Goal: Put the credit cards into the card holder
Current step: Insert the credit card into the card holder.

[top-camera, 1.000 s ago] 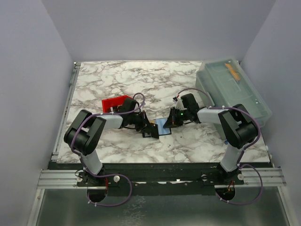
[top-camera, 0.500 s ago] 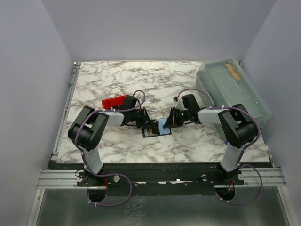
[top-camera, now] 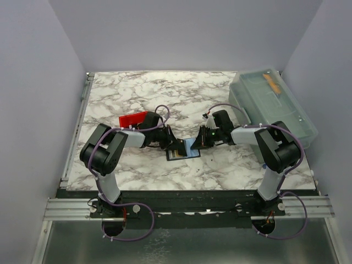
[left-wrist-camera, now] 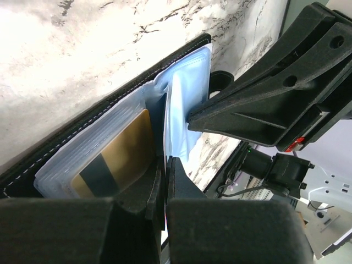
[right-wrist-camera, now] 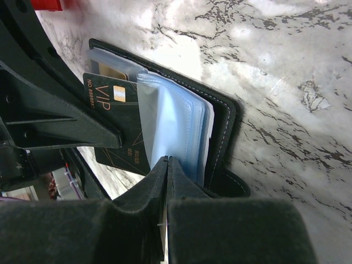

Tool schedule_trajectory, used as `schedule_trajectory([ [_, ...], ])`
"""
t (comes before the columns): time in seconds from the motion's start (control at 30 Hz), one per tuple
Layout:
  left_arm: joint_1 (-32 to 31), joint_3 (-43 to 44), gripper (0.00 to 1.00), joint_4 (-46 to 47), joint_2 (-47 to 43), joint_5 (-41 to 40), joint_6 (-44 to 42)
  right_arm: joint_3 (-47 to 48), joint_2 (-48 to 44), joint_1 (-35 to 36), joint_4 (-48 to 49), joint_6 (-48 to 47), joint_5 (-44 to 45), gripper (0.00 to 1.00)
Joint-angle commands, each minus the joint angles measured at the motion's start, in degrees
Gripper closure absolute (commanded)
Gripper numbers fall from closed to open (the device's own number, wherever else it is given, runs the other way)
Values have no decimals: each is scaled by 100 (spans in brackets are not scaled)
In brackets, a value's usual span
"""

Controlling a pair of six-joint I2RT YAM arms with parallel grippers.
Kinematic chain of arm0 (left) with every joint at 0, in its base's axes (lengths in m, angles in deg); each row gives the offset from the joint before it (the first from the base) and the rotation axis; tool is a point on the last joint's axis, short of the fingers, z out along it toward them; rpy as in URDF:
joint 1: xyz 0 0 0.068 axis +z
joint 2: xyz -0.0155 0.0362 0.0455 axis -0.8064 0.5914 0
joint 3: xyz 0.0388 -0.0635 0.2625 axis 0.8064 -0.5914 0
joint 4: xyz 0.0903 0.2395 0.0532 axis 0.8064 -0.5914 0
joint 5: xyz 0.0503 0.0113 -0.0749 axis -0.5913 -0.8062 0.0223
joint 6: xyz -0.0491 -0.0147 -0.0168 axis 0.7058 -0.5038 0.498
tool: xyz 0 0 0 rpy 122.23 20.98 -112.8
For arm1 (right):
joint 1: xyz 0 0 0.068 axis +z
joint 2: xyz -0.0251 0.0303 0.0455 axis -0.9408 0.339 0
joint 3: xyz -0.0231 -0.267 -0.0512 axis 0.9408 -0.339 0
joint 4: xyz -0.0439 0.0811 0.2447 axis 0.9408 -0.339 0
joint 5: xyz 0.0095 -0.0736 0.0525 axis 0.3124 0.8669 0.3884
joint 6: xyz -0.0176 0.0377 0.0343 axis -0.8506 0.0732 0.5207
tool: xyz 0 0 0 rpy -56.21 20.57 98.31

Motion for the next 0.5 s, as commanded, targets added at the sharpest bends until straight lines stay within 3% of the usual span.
schedule_trajectory([
  [0.0, 27, -80, 100, 151, 1, -436, -275, -247, 268, 1, -297, -160, 428, 94],
  [0.3, 26, 34, 100, -751, -239, -1096, -1025, -268, 245, -1, -274, -125, 366, 94],
  [0.47, 27, 97, 100, -814, -190, -1065, -1085, -281, 249, -2, -256, -124, 351, 94],
])
